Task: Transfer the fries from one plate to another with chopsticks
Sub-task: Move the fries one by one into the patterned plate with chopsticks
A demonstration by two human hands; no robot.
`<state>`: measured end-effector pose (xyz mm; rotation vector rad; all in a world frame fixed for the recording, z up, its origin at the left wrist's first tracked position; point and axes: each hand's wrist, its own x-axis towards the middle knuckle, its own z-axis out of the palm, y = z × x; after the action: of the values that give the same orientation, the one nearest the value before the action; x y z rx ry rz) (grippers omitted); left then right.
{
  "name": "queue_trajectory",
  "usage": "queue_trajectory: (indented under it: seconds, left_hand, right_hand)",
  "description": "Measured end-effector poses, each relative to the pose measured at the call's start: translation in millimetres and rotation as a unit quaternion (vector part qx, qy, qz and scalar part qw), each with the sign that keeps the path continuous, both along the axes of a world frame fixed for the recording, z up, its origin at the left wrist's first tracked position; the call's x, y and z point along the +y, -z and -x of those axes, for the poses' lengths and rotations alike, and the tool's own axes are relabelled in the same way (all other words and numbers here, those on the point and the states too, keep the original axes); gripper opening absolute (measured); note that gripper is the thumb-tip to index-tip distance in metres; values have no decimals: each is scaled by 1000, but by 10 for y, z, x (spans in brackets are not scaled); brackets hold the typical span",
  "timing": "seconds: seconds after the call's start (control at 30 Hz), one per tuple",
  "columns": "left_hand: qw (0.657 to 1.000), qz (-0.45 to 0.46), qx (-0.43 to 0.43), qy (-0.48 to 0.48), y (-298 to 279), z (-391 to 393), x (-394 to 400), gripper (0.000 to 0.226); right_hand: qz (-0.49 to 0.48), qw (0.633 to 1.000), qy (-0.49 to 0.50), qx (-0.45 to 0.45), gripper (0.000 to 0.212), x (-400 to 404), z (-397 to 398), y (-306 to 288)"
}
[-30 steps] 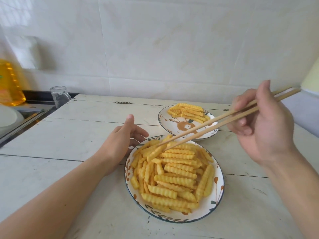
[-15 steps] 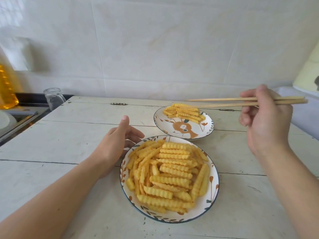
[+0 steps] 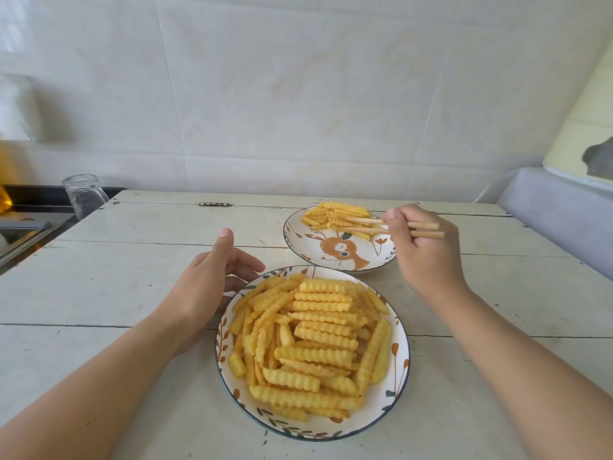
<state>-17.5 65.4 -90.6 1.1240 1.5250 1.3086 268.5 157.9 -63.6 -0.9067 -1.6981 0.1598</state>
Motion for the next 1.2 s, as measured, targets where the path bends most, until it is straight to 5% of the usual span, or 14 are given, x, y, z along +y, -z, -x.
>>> queue_trajectory:
  seconds: [0.2,0.3,0.53,0.7,0.87,1.2]
  left_hand:
    - [1000,2,4,-3,5,1,3,78]
    - [1000,5,6,-5,2,-3,0,78]
    - [1000,11,6,-1,-36,-19,-17,78]
    - [1000,19,-13,6,-55,-18,-27,78]
    - [999,17,-27,9,-68,-32,-28,78]
    - [999,20,-39,12,-89,-52,-37,79]
  right_hand:
    - [15,1000,5,-5,45,17,25,25]
    - [69,988,-29,138,38,-69,16,-130]
    - [171,880,-204,393,59,-403,-156,-624]
    - [281,850,-309,322,61,-648,-16,-655]
    - [283,844,-354,288,59,-869,235,-608]
    - [230,885,-343,217,50,-1010,425,-481]
